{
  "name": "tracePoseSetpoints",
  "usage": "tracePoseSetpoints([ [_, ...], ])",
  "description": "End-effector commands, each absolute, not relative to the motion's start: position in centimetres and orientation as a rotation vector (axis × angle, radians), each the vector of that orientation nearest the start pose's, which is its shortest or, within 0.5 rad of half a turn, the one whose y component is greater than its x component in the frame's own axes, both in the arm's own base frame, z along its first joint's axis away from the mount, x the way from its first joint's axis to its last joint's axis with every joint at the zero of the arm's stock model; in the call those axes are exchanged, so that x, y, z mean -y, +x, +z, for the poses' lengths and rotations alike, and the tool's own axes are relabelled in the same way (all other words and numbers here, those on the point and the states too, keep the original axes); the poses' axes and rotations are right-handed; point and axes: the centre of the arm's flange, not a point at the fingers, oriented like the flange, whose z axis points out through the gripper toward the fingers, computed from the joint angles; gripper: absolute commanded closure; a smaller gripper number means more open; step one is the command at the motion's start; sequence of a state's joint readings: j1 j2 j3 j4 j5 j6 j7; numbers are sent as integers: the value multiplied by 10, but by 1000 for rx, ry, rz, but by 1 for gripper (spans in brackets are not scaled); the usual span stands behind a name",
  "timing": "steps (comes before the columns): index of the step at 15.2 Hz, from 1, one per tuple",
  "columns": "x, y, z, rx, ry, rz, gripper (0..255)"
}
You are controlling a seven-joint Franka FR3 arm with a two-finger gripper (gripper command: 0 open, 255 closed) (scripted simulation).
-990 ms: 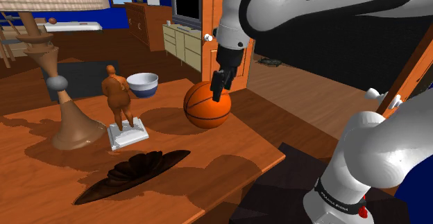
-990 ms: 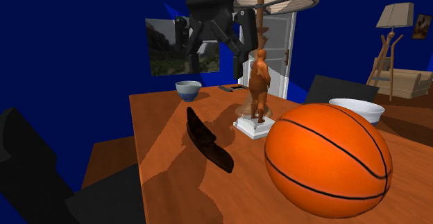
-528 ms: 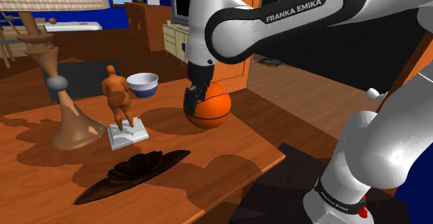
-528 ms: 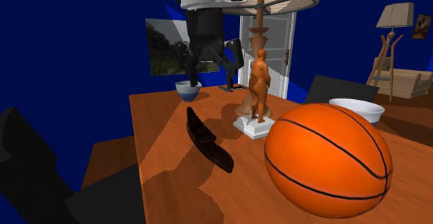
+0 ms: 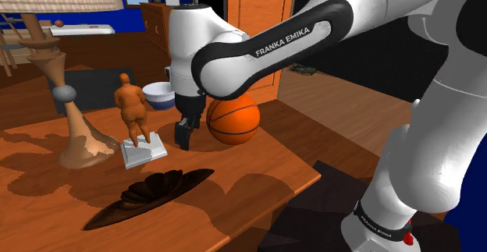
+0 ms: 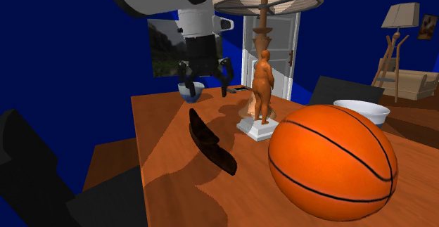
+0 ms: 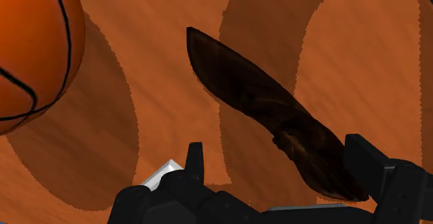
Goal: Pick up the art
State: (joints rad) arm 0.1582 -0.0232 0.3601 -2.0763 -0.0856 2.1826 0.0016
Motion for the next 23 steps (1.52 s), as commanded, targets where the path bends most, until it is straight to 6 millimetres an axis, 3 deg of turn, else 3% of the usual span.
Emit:
tracePoseSetpoints([
  [1,-300,496,439,948,-3041,-238,0],
  [12,-425,529,373,1305,-2947,-272,0],
  [20,-428,530,331,1313,-2945,-272,0],
  [22,-428,530,331,1313,-2945,-272,0],
  [23,-428,530,332,1313,-2945,-272,255],
])
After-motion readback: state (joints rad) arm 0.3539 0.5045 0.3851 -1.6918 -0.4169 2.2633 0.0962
